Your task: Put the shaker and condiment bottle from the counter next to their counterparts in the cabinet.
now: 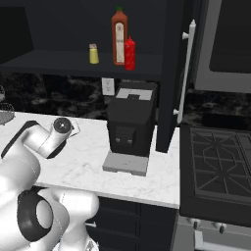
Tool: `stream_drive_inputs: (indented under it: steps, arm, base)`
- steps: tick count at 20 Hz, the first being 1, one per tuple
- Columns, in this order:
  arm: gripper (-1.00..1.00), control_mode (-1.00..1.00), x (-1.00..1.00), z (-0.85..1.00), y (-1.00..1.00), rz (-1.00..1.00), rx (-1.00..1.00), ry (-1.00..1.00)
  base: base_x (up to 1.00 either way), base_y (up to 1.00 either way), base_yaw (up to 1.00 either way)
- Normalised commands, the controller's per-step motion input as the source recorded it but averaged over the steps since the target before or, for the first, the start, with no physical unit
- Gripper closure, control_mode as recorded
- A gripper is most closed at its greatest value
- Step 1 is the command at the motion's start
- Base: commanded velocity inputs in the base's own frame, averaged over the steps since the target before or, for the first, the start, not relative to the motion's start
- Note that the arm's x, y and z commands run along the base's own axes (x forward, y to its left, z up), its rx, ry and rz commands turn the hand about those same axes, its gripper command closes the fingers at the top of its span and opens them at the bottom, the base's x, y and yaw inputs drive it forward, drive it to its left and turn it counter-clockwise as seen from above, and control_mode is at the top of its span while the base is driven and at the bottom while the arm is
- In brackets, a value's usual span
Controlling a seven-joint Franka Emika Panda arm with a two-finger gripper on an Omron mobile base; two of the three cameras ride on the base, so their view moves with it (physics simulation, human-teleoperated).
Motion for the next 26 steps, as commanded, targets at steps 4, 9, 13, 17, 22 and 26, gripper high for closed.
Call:
stream_drive_inputs:
  steps: [4,9,13,17,22,26]
  arm:
    - [1.0,-1.0,-0.12,0.55,0.02,-0.2,0.0,0.0]
    - [1.0,-1.0,-0.05,0.42,0.0,-0.21,0.0,0.0]
    - [1.0,-1.0,0.0,0.36,-0.09,-0.24,0.0,0.0]
    - [1.0,-1.0,0.0,0.38,-0.09,-0.27,0.0,0.0]
    - [1.0,-1.0,0.0,0.4,-0.03,-0.27,0.0,0.0]
    - [1.0,-1.0,0.0,0.44,-0.13,-0.26,0.04,0.0]
  base:
    - [0.0,0.0,0.0]
    - [0.0,0.0,0.0]
    - [0.0,0.0,0.0]
    - [0.0,0.0,0.0]
    - [0.0,0.0,0.0]
    - [0.0,0.0,0.0]
